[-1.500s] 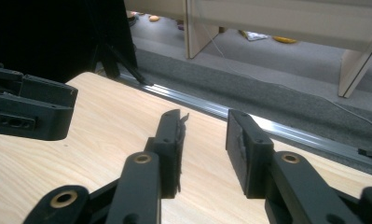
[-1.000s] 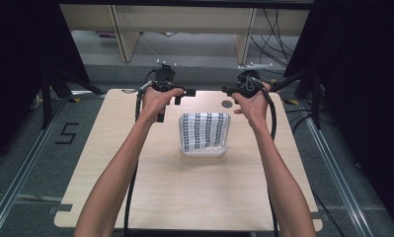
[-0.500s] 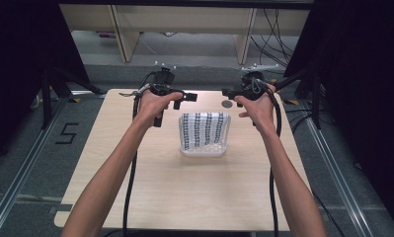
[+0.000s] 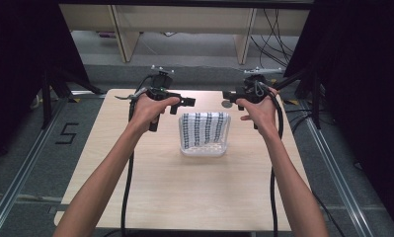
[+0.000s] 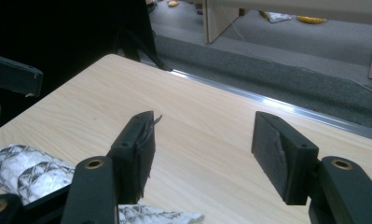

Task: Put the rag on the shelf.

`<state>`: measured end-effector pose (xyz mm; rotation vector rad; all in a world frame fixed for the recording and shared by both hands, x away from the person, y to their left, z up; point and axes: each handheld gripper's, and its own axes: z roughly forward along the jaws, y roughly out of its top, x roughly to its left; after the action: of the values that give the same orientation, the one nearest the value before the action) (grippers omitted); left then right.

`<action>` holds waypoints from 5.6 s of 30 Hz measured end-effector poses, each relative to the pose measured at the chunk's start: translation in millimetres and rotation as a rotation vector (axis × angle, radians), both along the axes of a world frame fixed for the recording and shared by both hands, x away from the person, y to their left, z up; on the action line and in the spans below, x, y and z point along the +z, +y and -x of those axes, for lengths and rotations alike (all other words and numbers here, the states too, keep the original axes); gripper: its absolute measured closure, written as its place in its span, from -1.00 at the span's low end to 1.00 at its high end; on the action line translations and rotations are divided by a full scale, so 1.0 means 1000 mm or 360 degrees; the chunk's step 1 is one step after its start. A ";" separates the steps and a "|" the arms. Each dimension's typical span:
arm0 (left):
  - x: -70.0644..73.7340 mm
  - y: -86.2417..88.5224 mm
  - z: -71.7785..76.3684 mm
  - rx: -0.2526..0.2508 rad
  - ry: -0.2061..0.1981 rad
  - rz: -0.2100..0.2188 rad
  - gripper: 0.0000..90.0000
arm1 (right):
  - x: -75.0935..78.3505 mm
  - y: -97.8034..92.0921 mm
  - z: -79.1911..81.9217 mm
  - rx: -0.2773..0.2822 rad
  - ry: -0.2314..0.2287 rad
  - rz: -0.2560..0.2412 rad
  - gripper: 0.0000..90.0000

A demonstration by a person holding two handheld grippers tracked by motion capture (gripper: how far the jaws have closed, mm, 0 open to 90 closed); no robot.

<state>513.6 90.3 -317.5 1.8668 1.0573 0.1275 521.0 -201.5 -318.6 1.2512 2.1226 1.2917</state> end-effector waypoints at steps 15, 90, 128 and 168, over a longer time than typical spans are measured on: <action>-0.003 0.007 0.020 -0.0004 -0.0058 0.0024 -0.40 | -0.002 -0.006 0.022 0.0050 -0.0023 -0.0039 -0.14; -0.057 0.057 0.118 -0.0096 -0.0198 0.0042 -0.41 | -0.036 -0.005 0.118 0.0219 -0.0094 -0.0029 -0.33; -0.111 0.075 0.163 -0.0102 -0.0216 -0.0015 -0.51 | -0.066 -0.005 0.160 0.0308 -0.0100 -0.0011 -0.38; -0.153 0.096 0.203 -0.0088 -0.0199 -0.0083 -0.52 | -0.128 -0.017 0.201 0.0300 0.0050 -0.0065 -0.64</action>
<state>310.1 186.3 -470.5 1.9070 0.9243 0.2382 319.9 -218.7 -446.7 1.1160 2.2936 1.4067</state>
